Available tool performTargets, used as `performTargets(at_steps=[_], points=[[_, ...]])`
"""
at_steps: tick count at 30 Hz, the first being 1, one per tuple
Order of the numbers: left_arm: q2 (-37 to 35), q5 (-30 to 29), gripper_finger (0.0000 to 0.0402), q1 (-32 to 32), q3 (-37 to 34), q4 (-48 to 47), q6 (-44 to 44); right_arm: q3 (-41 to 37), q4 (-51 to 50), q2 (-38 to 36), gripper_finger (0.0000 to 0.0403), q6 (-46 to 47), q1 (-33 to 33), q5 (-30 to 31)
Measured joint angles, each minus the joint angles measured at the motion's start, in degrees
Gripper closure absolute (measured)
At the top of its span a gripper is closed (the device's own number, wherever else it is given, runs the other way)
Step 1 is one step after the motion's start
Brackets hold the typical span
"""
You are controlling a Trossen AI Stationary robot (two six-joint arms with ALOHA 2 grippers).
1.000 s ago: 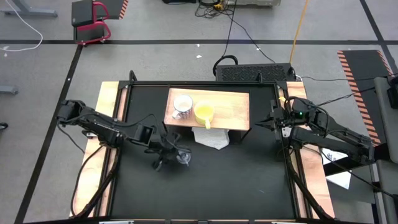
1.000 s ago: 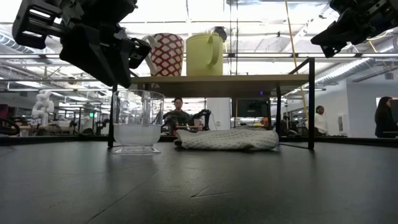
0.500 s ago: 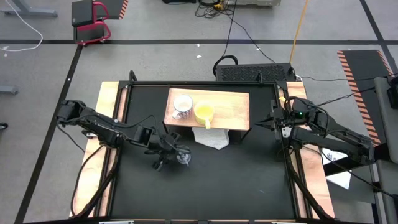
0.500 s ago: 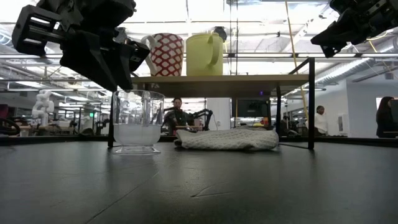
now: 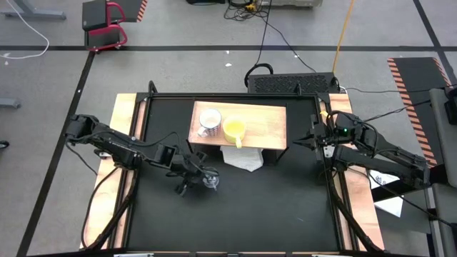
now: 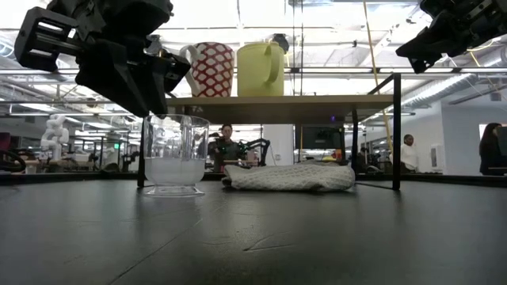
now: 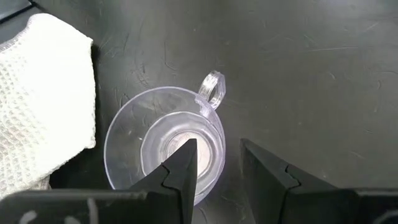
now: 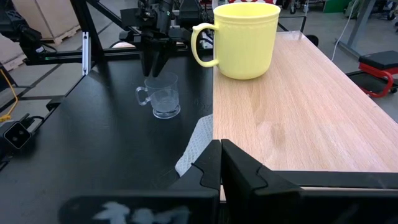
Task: Stack small to large cups/mugs on shelf
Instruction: Put the transparent mug on the shelf
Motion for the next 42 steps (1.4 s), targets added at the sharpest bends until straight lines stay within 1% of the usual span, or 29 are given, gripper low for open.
performTargets(at_steps=[7,12,27,32,34,42], points=[[3.1,-0.08,0.0279,0.0,0.0,0.29,-0.31,0.0,-0.01,0.02,0.0403,0.0,0.0,0.0],[3.78,-0.25,0.0279,0.0,-0.02,0.52,-0.55,-0.01,-0.01,0.01,0.0403,0.0,0.02,0.0],[3.22,-0.37,0.0279,0.01,0.11,1.55,-0.81,0.0,0.01,0.0,0.0403,0.0,0.02,0.01],[1.69,0.15,0.0279,0.02,0.26,1.61,-1.42,0.0,-0.01,0.0,0.0403,0.0,0.0,0.01],[0.85,0.28,0.0279,0.02,0.17,-0.03,-1.83,0.0,0.01,0.02,0.0403,0.0,0.02,-0.01],[0.83,1.24,0.0279,0.02,0.2,-0.46,-2.97,-0.02,0.06,0.0,0.0403,0.0,0.0,-0.01]])
